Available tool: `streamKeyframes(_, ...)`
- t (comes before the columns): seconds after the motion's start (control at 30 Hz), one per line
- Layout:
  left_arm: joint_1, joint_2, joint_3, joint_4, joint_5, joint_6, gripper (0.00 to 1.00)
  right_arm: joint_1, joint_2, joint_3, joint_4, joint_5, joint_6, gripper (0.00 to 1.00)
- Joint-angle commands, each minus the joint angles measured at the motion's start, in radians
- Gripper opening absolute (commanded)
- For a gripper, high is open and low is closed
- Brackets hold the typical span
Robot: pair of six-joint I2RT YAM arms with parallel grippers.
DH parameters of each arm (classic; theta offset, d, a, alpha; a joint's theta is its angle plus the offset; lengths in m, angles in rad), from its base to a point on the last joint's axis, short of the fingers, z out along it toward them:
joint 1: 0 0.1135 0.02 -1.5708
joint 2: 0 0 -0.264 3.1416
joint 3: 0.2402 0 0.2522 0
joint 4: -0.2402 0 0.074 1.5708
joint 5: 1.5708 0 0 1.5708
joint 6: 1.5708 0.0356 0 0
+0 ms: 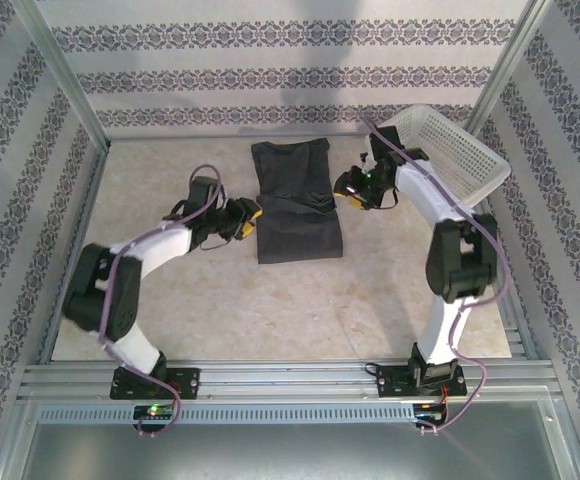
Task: Fold and stack the t-shirts
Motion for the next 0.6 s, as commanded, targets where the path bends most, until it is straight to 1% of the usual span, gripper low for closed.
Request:
streamKeyframes(0.0, -0.059, -0.068, -0.157, 0.040, -0.078, -0.120, 0.45, 0.012, -0.140, -0.229, 0.094, 0.011, 0.051, 0.48)
streamKeyframes(0.07, -0.080, -0.070, -0.209, 0.112, -0.100, -0.187, 0.46, 0.027, -0.205, -0.367, 0.171, 0.010, 0.100, 0.49)
streamKeyframes(0.17, -0.096, -0.002, -0.211, 0.206, -0.095, -0.247, 0.47, 0.050, -0.209, -0.458, 0.234, -0.006, 0.146, 0.51)
streamKeyframes(0.3, -0.103, 0.104, -0.159, 0.268, -0.093, -0.269, 0.47, 0.056, -0.132, -0.472, 0.234, 0.009, 0.147, 0.51)
streamKeyframes(0.4, -0.107, 0.179, -0.129, 0.321, -0.086, -0.286, 0.47, 0.063, -0.069, -0.460, 0.250, -0.005, 0.146, 0.51)
streamKeyframes(0.5, -0.111, 0.252, -0.098, 0.362, -0.058, -0.306, 0.42, 0.081, -0.023, -0.430, 0.259, -0.010, 0.155, 0.50)
streamKeyframes(0.57, -0.111, 0.279, -0.083, 0.360, -0.049, -0.306, 0.37, 0.095, 0.007, -0.402, 0.265, -0.014, 0.169, 0.49)
